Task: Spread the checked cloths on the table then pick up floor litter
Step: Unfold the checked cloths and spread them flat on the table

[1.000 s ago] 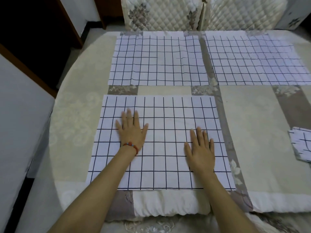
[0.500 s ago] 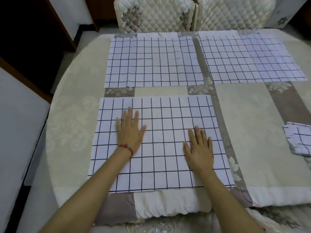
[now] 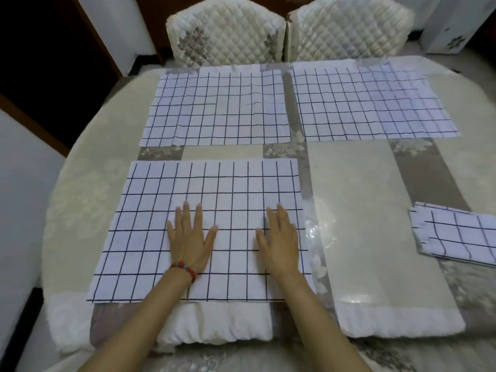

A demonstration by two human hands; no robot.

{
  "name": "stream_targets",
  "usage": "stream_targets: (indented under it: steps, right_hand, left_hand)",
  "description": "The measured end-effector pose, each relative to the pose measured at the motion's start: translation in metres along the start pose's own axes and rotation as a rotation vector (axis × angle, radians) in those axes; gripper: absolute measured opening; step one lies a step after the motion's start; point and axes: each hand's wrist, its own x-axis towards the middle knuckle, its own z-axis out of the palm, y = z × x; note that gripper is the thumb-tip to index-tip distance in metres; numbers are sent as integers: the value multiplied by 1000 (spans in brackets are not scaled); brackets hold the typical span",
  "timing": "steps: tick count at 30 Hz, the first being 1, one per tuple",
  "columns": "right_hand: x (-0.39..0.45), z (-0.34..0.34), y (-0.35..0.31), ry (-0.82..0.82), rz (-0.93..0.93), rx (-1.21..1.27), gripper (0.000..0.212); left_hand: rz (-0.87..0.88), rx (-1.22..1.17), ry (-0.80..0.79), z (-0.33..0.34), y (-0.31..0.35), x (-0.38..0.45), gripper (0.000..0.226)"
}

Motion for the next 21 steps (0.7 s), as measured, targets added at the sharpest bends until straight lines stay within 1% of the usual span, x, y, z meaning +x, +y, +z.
stream_targets:
  steps: [2,4,7,11,14,17,19,21]
  right_hand:
    - [-3,-31,17,58,-11,63,51]
    - [-2,-65,43,107,27,77,49]
    - [-1,-118,97,188,142,57,47]
    - [-3,-182,177,296,296,-33,45]
    - [-11,-219,229,322,369,-146,43]
    - [-21,-243,270,316,483,-226,44]
    - [-25,-250,288,307,572,-221,43]
    - [-25,-253,294,331,670,-150,49]
  left_hand:
    - [106,-10,-8,3,44,-8,69]
    - [194,-50,-27,10,88,-17,63]
    - [300,-108,-78,25,151,-31,54]
    - [427,-70,-118,51,219,-54,51]
    - [460,16,-158,76,239,-71,54]
    - [438,107,-194,95,234,-80,59]
    - [438,129,-187,100,228,-84,63]
    - [444,130,-178,100,226,-84,66]
